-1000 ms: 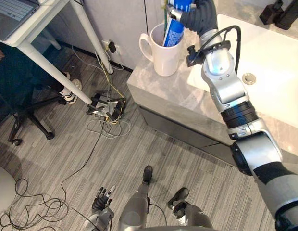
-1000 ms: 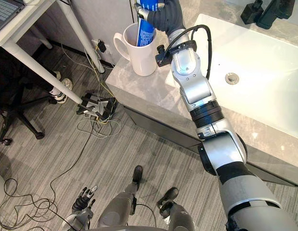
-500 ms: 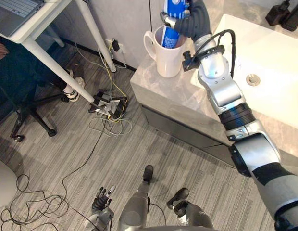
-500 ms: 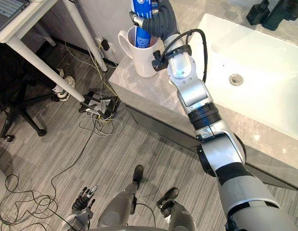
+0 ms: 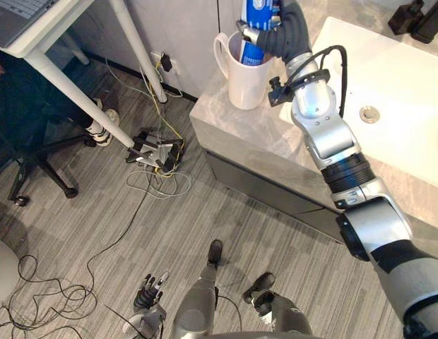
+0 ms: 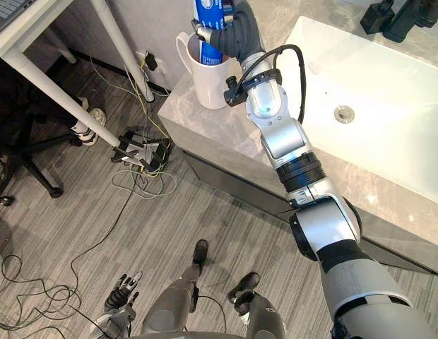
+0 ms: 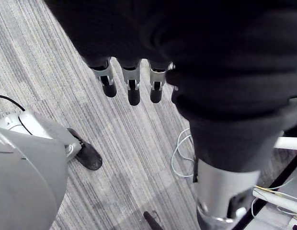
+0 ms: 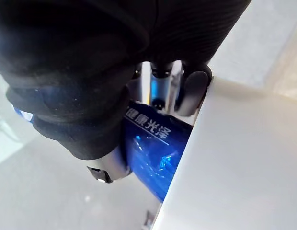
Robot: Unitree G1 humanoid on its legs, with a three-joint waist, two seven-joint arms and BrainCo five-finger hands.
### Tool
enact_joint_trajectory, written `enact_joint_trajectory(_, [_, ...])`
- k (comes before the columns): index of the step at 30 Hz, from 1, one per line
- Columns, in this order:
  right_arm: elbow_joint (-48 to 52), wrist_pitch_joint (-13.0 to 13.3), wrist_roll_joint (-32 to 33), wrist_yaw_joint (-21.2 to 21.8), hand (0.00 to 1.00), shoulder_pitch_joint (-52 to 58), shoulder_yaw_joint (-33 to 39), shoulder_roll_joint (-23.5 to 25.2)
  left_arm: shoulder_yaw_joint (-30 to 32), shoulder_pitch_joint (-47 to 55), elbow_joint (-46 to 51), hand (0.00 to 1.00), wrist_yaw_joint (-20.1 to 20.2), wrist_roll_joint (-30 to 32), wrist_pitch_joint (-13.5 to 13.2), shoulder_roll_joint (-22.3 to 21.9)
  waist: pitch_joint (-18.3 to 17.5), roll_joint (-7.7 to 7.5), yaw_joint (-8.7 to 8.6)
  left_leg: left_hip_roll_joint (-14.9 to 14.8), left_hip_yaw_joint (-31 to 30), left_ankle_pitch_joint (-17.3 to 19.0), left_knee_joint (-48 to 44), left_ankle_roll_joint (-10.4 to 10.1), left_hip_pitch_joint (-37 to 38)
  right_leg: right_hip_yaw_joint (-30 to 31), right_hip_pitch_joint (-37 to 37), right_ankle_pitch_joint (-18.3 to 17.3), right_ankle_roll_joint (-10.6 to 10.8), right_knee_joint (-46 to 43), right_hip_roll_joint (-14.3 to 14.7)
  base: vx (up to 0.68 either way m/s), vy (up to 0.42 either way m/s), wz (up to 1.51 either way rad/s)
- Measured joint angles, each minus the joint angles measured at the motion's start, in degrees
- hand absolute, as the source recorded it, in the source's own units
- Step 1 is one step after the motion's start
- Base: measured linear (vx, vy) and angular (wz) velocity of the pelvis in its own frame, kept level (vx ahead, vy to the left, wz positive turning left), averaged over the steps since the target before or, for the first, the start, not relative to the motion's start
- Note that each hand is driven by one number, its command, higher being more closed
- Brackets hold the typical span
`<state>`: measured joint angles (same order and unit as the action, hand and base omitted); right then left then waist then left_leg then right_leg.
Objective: Organize washtable
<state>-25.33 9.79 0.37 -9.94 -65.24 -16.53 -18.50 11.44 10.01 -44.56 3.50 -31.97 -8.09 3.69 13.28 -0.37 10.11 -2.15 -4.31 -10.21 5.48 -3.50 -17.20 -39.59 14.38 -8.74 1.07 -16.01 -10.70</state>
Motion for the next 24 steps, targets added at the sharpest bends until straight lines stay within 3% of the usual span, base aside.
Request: enact_joint_trajectory(24, [1.6,-0.3,0.1,-1.2,0.00,2.2,2.7,0.0,0.1,0.0,0.0,0.00,0.0,-0.1,0.0,0.0,-0.1,-0.13,-0.17,0.0,0.1,-0.4,0.0,0.1,0.4,0.3,0.0,0.0,0.0,-0.6,-0.2,-0.01,-0.054,0.00])
